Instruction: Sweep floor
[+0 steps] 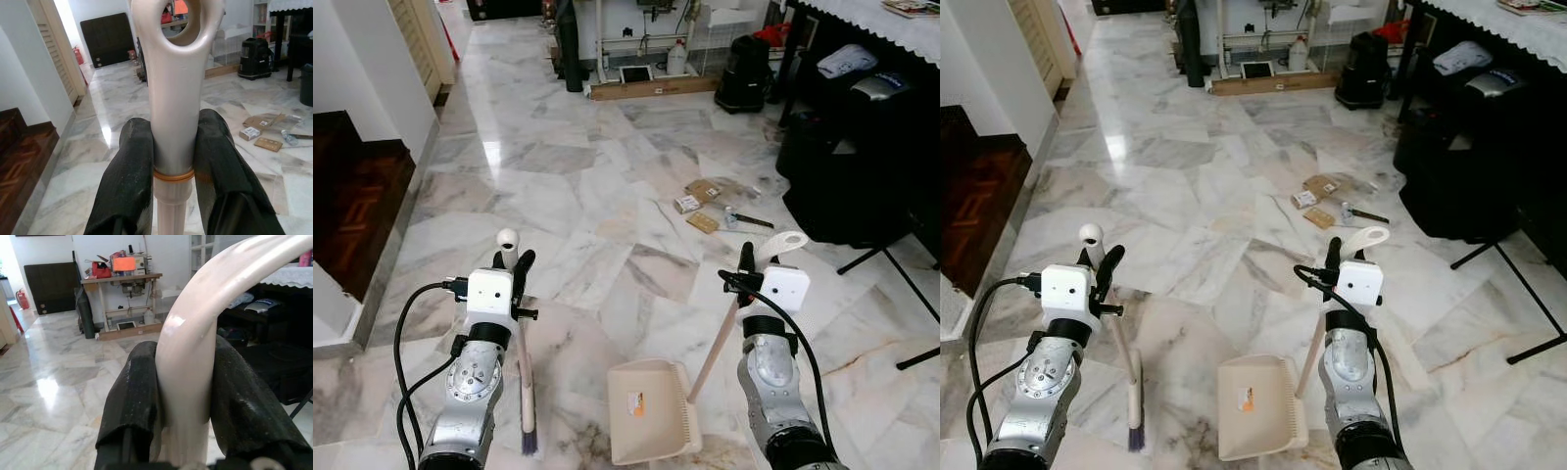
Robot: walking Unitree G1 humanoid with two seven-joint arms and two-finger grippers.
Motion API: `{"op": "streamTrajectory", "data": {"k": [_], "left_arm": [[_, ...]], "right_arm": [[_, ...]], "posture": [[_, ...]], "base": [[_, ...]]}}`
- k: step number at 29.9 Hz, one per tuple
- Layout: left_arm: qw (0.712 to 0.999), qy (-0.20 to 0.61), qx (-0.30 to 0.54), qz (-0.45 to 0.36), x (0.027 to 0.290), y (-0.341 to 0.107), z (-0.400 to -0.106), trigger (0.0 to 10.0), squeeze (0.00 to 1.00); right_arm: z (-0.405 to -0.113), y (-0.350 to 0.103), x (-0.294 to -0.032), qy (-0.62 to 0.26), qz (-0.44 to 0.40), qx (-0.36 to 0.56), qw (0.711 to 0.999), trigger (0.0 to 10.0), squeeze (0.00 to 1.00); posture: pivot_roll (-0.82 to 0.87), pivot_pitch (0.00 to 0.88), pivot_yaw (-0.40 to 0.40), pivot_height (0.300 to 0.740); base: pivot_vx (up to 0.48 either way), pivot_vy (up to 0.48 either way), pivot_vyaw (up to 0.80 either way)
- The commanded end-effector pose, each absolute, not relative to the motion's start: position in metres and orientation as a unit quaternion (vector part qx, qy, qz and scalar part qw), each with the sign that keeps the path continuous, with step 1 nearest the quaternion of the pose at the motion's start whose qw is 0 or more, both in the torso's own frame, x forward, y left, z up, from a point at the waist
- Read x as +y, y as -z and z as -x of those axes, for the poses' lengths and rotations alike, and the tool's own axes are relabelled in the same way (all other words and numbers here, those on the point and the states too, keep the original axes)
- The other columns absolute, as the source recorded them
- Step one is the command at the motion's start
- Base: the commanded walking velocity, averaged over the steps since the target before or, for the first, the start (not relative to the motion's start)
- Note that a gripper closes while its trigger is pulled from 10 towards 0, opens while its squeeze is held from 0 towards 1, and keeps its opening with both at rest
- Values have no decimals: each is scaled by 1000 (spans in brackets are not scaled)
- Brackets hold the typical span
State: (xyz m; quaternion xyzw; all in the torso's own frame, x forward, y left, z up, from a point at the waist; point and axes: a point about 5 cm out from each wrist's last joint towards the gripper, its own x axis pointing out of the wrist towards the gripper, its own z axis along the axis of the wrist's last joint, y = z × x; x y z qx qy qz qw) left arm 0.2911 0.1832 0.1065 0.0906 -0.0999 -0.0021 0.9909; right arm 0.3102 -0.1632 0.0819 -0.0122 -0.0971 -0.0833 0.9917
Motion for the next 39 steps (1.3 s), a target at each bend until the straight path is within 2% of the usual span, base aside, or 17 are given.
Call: {"op": "streamTrajectory", "data": {"k": [1, 39], "left_arm": [[989, 7, -111, -95, 184, -113, -293, 10000, 0], [990, 6, -111, -84, 176, -112, -298, 10000, 0]], "right_arm": [[-312, -92, -162, 80, 11, -123, 989, 10000, 0], [-318, -100, -168, 78, 15, -128, 989, 10000, 0]], "posture": [[-3, 7, 20, 740], [-31, 0, 9, 740]], "base": [[259, 0, 0], [276, 0, 0]]}}
